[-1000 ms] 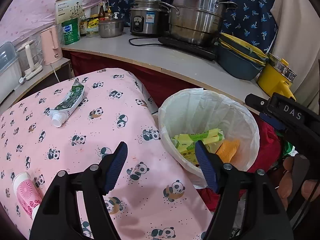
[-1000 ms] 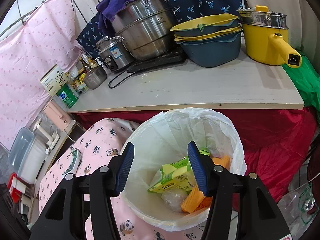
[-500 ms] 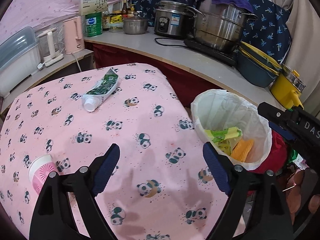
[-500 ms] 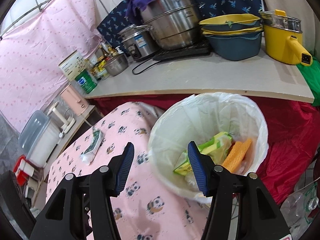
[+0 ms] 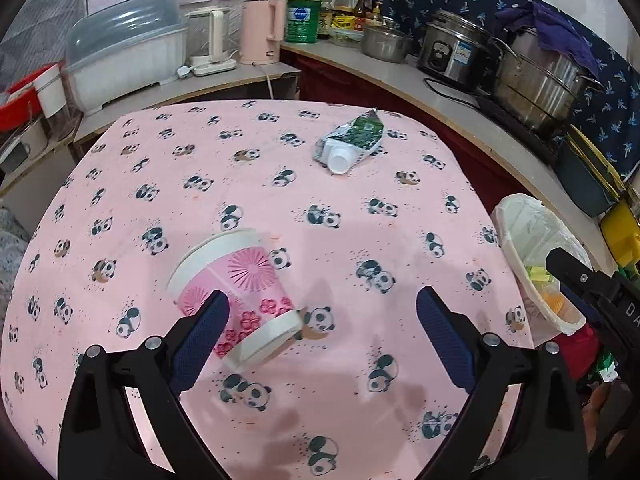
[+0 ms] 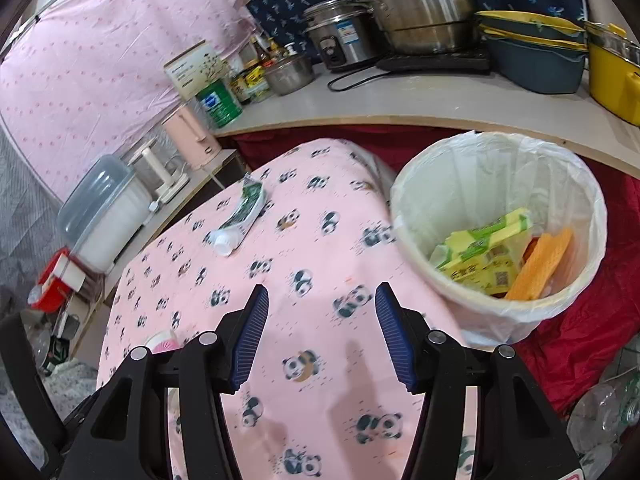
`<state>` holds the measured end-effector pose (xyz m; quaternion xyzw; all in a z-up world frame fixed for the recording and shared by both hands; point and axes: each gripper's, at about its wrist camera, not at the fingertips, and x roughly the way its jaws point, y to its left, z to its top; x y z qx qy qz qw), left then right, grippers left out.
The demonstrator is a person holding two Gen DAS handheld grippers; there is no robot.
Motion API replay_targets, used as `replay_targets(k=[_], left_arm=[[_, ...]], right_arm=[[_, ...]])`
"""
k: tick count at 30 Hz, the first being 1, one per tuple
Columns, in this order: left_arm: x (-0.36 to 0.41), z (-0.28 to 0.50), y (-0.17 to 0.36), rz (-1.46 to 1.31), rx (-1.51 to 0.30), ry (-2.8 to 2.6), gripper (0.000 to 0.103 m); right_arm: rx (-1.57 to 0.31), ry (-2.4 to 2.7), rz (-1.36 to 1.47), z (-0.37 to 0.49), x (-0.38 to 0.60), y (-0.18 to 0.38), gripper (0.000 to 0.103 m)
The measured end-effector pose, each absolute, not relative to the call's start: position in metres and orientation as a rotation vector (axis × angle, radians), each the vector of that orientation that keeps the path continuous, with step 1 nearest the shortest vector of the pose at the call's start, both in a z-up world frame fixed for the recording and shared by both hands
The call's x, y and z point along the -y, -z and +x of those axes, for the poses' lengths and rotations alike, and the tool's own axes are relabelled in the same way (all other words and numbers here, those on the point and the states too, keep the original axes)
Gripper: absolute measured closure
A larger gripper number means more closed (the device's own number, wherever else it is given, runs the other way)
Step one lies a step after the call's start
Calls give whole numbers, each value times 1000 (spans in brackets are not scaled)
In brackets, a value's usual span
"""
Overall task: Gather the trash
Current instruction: 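Grasp the pink paper cup on the table with the left tool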
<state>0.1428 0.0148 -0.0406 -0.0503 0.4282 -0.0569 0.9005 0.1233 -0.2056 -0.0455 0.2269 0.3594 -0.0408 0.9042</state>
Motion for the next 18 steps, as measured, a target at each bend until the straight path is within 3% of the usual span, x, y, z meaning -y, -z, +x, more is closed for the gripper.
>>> replay_targets(k=[7, 18], left_arm=[[-54, 145, 60, -229, -953, 76, 13], [-50, 178, 89, -258, -1050, -30, 13]], right_arm=[[-790, 20, 430, 131, 169, 57, 48], [-807, 19, 425, 140, 169, 61, 48]])
